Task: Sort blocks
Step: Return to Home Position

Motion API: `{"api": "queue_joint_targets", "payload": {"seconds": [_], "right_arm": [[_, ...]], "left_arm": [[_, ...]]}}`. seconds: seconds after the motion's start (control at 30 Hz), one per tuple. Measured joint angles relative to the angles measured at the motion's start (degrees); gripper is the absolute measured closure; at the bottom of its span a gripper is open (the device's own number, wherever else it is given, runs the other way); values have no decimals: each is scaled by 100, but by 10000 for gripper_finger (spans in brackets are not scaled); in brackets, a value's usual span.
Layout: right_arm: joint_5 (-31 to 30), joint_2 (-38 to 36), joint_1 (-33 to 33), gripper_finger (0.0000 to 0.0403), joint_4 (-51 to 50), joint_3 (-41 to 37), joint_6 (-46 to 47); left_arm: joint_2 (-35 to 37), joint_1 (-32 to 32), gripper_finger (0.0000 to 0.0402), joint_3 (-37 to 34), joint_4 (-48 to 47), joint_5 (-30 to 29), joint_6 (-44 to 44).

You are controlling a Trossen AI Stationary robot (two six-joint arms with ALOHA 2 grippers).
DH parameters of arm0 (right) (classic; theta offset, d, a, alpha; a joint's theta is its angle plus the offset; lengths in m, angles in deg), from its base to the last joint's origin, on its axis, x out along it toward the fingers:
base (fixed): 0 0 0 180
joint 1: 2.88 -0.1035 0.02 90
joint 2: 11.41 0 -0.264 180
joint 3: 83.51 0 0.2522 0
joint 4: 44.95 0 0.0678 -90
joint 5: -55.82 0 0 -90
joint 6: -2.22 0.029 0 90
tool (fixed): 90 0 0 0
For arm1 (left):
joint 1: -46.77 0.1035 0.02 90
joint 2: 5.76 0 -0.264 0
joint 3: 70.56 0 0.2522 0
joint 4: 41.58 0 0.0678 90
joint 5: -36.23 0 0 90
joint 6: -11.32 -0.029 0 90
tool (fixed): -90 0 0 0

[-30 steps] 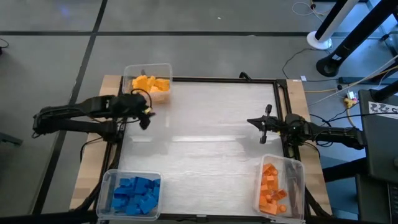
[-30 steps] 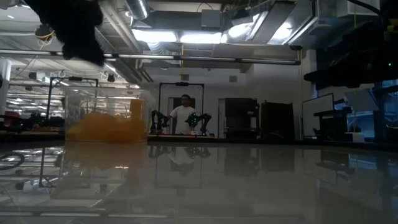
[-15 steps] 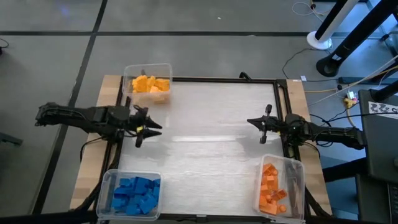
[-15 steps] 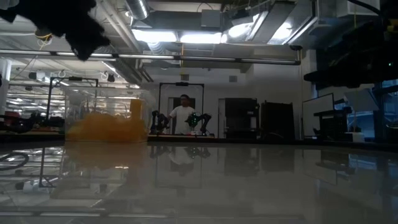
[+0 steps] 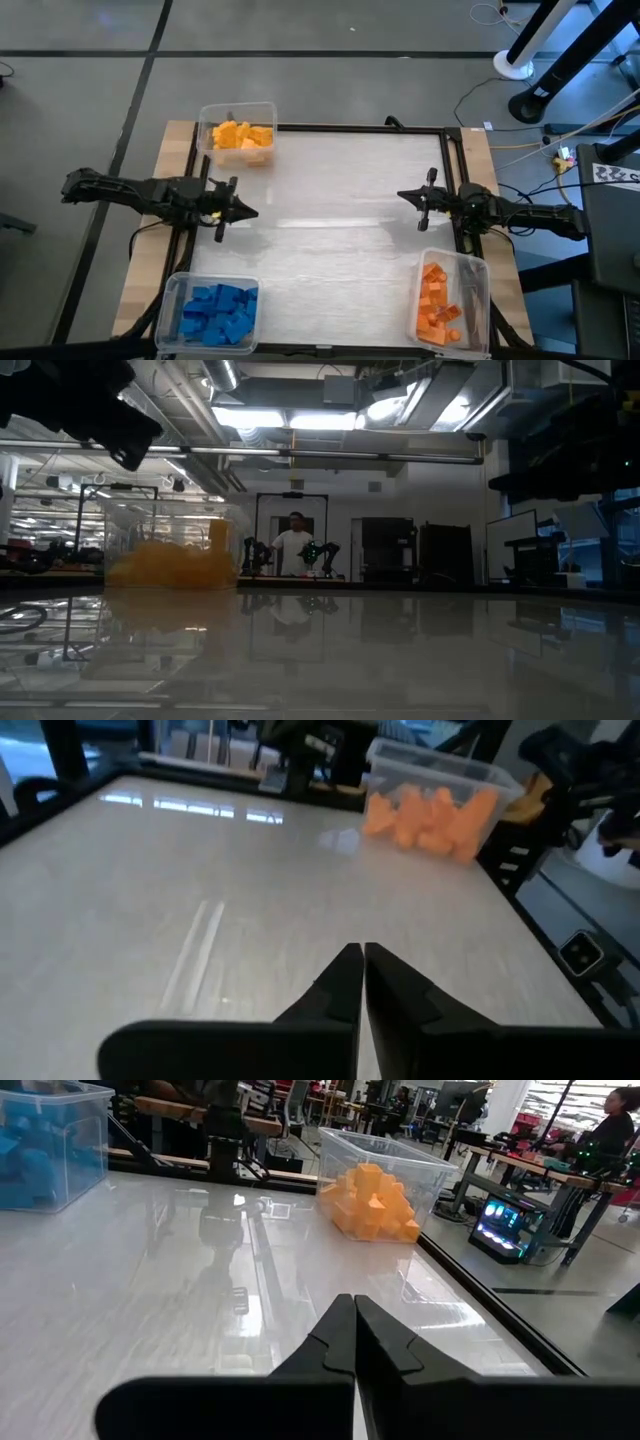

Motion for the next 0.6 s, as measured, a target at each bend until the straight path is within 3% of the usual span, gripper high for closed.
{"api": "queue_joint_targets", "payload": {"seconds": [0.23, 0.43, 0.6], "right_arm": [[2, 2, 0, 402, -40, 0, -116], [2, 2, 0, 402, -49, 0, -413], [5, 2, 0, 402, -53, 0, -439]], "left_arm": [[1231, 0, 398, -35, -570, -4, -305], [2338, 14, 397, -581, -535, -61, -408], [2368, 15, 400, -1086, -153, -175, -255]]}}
